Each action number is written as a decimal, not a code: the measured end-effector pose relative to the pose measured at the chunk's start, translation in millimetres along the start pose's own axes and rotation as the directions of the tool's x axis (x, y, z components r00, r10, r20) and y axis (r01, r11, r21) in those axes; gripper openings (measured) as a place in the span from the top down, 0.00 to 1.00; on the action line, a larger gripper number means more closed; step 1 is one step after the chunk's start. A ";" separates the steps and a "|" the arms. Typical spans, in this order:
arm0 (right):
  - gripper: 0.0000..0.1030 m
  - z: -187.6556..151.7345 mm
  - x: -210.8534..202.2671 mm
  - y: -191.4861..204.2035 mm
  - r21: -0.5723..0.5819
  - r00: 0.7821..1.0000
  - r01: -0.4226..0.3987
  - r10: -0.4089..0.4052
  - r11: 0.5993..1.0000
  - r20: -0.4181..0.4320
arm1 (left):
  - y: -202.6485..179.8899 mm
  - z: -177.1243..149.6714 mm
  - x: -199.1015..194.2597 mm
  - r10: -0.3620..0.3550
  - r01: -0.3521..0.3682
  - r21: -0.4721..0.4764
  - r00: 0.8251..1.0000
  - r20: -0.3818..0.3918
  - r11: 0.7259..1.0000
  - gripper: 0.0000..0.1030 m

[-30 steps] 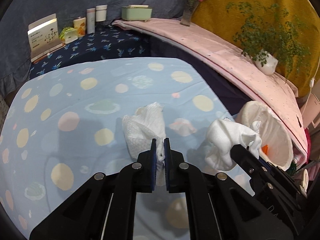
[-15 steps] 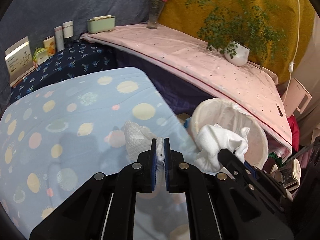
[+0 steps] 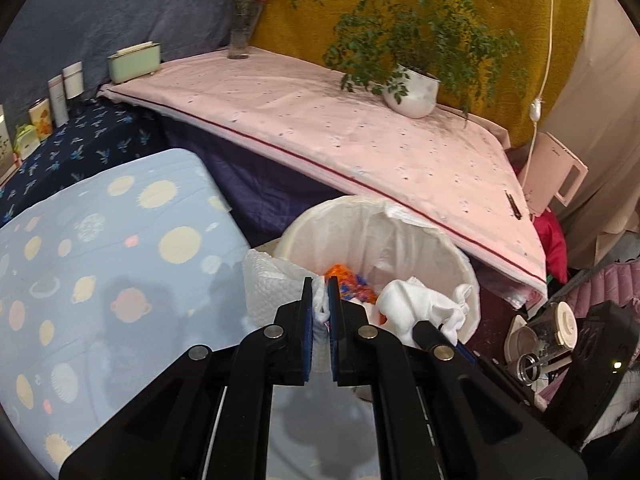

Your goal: Collect trash

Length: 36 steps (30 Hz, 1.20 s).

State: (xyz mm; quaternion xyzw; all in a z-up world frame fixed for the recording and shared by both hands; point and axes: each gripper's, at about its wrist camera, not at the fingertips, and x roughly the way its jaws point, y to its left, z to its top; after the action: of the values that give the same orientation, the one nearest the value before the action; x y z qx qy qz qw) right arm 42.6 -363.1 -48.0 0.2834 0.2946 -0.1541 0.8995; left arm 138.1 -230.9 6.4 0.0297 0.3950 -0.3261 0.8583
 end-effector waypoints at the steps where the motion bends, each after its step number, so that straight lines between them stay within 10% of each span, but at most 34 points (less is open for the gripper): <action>1: 0.91 1.8 -0.1 -6.7 0.011 1.000 0.008 -0.008 1.000 0.003 | -3.8 1.5 1.9 -0.007 0.007 0.006 1.000 0.001 1.000 0.94; 22: 0.90 13.4 20.0 -47.5 0.054 0.998 0.063 -0.062 0.997 -0.006 | -22.5 3.8 51.6 -0.054 0.054 0.006 0.997 -0.059 0.999 0.92; 28: 0.84 13.6 29.3 -41.5 0.035 0.998 0.059 -0.058 0.998 -0.023 | -10.9 -1.9 57.0 0.022 -0.023 -0.021 0.998 -0.058 1.000 0.60; 36: 0.79 15.8 36.0 -34.1 0.022 0.998 0.057 -0.056 0.998 -0.024 | 1.8 -8.0 58.2 0.087 -0.088 -0.025 0.995 -0.053 0.996 0.50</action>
State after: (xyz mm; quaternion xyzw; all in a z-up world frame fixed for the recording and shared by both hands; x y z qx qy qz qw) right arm 62.5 -403.5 -74.0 0.2870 0.3113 -0.1794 0.8880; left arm 161.5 -258.2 -40.1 0.0439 0.4200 -0.2821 0.8615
